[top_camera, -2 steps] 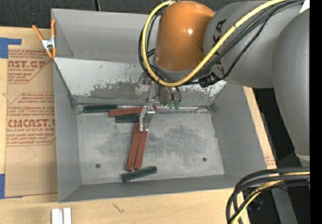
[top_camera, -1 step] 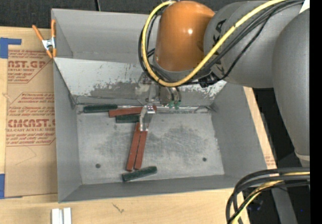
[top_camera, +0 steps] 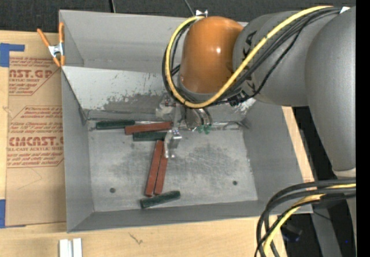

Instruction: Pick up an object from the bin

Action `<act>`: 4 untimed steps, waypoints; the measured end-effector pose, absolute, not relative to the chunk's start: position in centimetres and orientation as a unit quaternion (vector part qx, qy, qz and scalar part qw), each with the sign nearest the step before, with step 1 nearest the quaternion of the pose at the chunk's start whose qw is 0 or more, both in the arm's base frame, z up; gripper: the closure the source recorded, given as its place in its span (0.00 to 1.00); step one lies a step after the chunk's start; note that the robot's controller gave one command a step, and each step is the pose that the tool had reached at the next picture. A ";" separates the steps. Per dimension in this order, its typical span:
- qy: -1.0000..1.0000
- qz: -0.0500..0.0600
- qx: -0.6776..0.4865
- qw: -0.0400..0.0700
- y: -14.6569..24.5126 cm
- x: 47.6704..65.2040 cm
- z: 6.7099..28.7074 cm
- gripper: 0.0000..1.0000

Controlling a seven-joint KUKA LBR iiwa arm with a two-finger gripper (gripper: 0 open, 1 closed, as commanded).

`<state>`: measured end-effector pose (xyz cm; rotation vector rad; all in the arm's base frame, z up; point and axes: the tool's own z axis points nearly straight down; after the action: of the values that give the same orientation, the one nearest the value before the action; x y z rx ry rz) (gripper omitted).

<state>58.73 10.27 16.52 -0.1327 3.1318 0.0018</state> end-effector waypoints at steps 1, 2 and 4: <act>0.986 0.000 -0.164 0.001 10.2 56.9 12.8 0.00; 0.970 0.000 -0.244 0.001 12.2 56.1 9.7 0.00; 0.927 0.002 -0.376 0.000 10.5 56.3 7.5 1.00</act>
Offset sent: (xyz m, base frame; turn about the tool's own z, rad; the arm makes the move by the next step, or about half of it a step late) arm -0.0292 0.0253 -0.0755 -0.4081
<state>56.33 10.49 7.54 -1.1821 2.9109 0.0051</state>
